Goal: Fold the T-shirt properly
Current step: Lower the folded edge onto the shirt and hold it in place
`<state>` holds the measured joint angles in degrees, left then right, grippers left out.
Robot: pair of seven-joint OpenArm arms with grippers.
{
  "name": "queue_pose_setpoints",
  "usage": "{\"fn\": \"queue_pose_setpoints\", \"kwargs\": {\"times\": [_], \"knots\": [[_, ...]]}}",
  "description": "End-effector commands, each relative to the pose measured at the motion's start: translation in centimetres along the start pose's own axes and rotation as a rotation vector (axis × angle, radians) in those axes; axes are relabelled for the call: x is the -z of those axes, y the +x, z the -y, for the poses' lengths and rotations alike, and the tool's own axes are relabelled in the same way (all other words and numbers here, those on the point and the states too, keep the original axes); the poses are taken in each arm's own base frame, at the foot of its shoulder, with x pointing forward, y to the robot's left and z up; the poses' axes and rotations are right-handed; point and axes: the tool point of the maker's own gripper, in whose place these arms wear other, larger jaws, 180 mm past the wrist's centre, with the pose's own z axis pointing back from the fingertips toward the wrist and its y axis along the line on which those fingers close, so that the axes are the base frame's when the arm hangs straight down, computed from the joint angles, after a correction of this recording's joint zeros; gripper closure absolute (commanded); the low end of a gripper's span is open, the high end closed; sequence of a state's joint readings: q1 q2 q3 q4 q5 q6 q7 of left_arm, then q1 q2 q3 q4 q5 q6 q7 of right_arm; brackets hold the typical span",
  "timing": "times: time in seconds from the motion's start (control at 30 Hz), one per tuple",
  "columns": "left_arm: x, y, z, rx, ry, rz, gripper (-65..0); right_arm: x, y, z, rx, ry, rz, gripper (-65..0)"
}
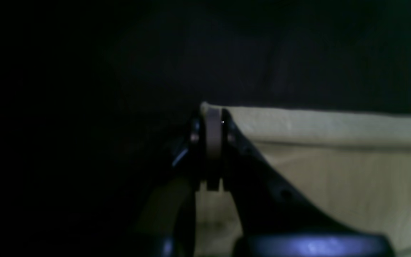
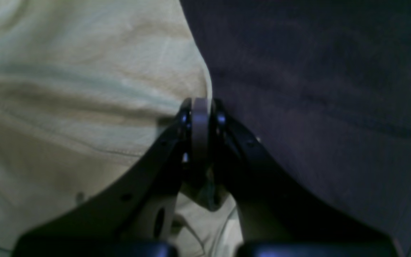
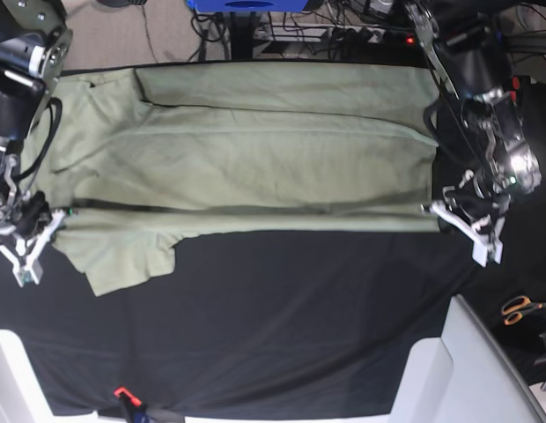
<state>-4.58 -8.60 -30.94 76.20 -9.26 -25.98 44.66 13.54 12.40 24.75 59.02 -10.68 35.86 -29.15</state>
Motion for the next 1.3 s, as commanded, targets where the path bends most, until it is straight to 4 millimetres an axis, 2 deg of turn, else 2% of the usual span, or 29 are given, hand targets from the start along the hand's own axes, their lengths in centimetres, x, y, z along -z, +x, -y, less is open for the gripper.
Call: {"fn": "queue_pose_setpoints", "kwargs": {"times": [0.0,0.2,0.27,0.43,0.63,0.77,1.07,1.27], "knots": [[-0.5,1.8,-0.1,0.035,0.002,0.045,0.0,-0.9,1.5,1.6,-0.011,-0.039,0.045,0.0],[-0.6,-0.5,0.7,0.069,-0.012,-0.001,0.0,-1.8,-0.7,1.8,-0.033,-0.061,-0.016,0.0],[-0.7,-0.9,0.6,0.069,-0.010,-0.009,0.0,-2.2,-0.7,2.0,-0.043,-0.071,-0.010,0.0],[-2.0,-0.4,0.5,0.101,0.007,0.020,0.0,-3.0,-1.5,2.2,-0.063,-0.092,-0.041,0.0],[-2.9,-0.9,0.2,0.124,0.023,-0.009,0.0,-4.0,-2.4,2.3,-0.087,-0.113,-0.053,0.0],[-3.2,-1.9,0.2,0.131,0.024,-0.027,0.0,-4.2,-3.8,2.2,-0.091,-0.116,-0.095,0.0],[-4.5,-3.4,0.1,0.162,0.035,-0.046,0.0,-5.8,-4.3,2.7,-0.122,-0.154,-0.125,0.0],[-5.2,-5.1,-0.1,0.172,0.042,-0.076,0.0,-6.6,-5.6,1.4,-0.144,-0.131,-0.135,0.0]]}}
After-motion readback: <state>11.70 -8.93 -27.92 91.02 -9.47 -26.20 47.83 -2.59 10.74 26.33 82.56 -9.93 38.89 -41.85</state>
